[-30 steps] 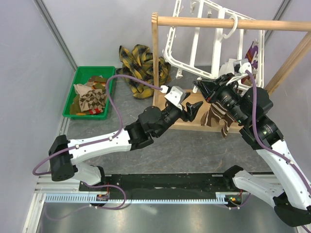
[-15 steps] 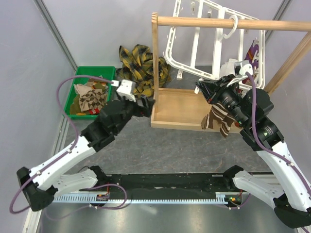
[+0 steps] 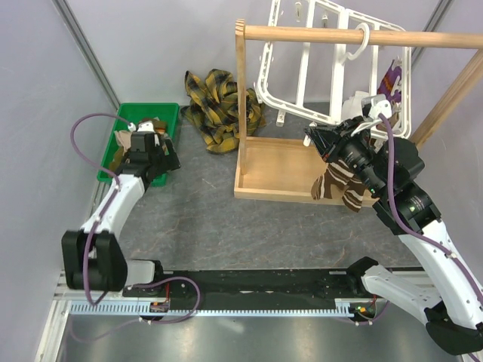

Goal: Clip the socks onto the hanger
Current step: Adjust the bin at the center of the board.

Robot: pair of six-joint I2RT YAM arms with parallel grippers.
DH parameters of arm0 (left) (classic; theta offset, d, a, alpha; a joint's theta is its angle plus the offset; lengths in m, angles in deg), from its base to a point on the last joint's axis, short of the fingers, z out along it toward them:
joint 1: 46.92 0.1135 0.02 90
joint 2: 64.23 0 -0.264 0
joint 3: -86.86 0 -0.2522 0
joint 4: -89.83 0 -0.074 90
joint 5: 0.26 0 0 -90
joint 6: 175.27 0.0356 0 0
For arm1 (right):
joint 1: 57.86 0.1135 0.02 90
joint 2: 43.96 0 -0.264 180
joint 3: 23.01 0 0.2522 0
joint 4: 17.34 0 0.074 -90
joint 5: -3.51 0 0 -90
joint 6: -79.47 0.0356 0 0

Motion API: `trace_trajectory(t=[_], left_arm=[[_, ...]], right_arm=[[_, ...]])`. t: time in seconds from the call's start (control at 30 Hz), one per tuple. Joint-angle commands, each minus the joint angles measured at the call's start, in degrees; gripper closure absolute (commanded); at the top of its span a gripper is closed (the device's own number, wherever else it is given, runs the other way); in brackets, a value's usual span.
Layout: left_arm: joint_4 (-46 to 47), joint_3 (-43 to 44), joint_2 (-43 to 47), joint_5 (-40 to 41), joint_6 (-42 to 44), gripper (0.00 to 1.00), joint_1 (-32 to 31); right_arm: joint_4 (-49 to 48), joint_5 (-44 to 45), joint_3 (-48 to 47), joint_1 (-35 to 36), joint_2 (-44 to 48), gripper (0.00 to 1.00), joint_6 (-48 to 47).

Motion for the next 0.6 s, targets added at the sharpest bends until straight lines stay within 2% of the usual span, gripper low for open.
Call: trace_trajectory(t=[0.0, 0.13, 0.27, 0.4, 0.57], left_arm=[[1.66, 5.21, -8.94, -5.8, 1.41, 0.05, 4.04], [2.01, 8.98, -19.57, -7.04, 2.56, 0.05, 4.67], [2.27, 8.56, -23.28, -12.74, 1.69, 0.06, 4.67], [0.96, 7.15, -23.47, -18.98, -1.56, 0.06, 3.18], [-0.54, 4.08, -18.9, -22.07, -5.51, 0.06, -4.38]], right_arm=[[-1.05, 0.49, 0.87, -0.4, 0.55, 0.99, -1.9], [-0.97, -1.0, 1.31, -0.4, 0.29, 0.99, -2.6], [-0.97, -0.83, 1.75, -0.4, 0.73, 1.0, -3.48], [-1.14, -0.56, 2.18, -0.4, 1.08, 1.0, -3.74], [-1.32, -0.39, 2.89, -0.31, 1.61, 1.0, -3.66]])
